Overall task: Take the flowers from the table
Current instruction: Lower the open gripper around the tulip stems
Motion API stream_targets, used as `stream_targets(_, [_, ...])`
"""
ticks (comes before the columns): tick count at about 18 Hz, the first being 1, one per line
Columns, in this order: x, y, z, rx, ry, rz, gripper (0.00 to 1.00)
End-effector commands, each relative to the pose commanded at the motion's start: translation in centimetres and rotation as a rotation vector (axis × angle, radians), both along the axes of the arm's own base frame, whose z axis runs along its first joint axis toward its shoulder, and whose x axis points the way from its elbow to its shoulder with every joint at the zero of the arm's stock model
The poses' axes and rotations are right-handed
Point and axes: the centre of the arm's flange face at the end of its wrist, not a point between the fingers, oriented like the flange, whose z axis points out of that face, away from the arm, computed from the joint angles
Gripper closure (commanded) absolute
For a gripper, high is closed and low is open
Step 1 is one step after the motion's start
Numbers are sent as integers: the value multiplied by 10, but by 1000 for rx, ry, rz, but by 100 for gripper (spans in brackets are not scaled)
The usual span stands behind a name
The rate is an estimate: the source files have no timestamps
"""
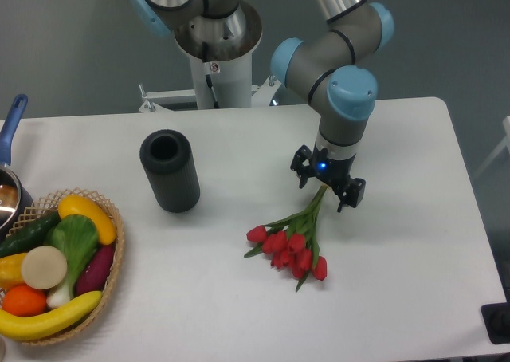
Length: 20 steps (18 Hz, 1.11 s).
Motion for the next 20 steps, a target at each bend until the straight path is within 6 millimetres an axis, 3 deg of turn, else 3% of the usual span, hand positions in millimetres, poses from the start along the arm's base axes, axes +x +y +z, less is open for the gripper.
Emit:
stream_targets(12, [1,14,-26,-80,8,16,0])
stream_targets(13, [0,11,-26,-108,25,16,7])
stream_targets(15, [2,13,-27,-124,34,9,35])
stream_targets(16, [2,14,-27,-126,35,12,52])
stream_targets(17, [2,14,-27,-128,37,12,81])
stream_targets(18, [3,13,-27,-129,35,12,97])
stream_targets(20, [2,14,-26,-127,38,12,100])
